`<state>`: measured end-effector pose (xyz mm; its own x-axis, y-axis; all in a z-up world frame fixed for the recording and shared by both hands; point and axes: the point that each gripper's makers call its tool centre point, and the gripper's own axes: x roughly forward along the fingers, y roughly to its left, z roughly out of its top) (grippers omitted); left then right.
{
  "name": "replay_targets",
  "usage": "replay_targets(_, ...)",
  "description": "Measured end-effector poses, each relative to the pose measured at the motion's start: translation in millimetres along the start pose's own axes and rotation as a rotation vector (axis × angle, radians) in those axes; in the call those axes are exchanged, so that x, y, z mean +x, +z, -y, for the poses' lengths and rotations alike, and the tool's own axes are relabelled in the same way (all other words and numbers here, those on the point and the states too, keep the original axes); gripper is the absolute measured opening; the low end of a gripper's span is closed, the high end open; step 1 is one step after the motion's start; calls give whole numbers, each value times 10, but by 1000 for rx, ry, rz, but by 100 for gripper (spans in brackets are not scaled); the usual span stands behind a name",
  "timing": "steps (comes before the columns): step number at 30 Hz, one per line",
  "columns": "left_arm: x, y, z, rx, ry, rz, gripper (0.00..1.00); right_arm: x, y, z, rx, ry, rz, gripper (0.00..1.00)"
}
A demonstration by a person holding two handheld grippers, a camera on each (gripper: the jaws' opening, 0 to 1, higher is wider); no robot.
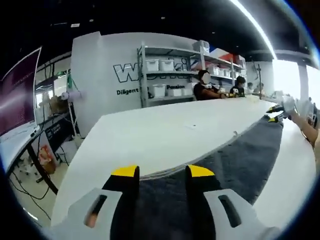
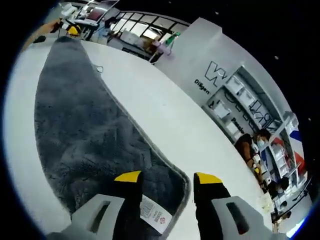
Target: Fold the towel on the table until its edges align and the towel forms a compact rectangular stack.
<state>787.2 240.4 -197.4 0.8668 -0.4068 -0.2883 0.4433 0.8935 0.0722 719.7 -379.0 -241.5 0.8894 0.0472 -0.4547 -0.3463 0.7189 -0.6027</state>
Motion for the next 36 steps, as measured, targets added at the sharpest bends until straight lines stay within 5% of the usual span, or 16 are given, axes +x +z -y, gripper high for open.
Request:
replay_targets(6, -225, -144, -201, -109, 13, 7, 53, -123, -21, 122, 111, -28, 22, 69)
replay_targets(12, -268, -416, -289, -176, 13, -60, 63, -150, -64, 162, 184, -8, 39, 86)
replay_targets(15, -276, -487, -319, -186, 15, -83, 67, -145, -67, 47, 229, 52, 49, 98)
replay_targets(20, -285, -506, -300, -244, -12, -73, 69, -165, -37, -102, 349, 159, 103, 99)
replay_targets(23, -284, -532, -342, -300, -5, -63, 56, -173, -55, -100, 364, 167, 109, 99)
replay_targets(26, -304, -535, -347, -400, -5, -25, 28, -179, -72, -114, 373, 168, 107, 99)
replay_targets(29, -306, -574, -447, -501, 9, -16, 23, -179, -83, -129, 398, 179, 109, 98)
replay_targets(36, -287, -688, -388, -486, 27, -55, 3, -173, -101, -141, 422, 190, 107, 96)
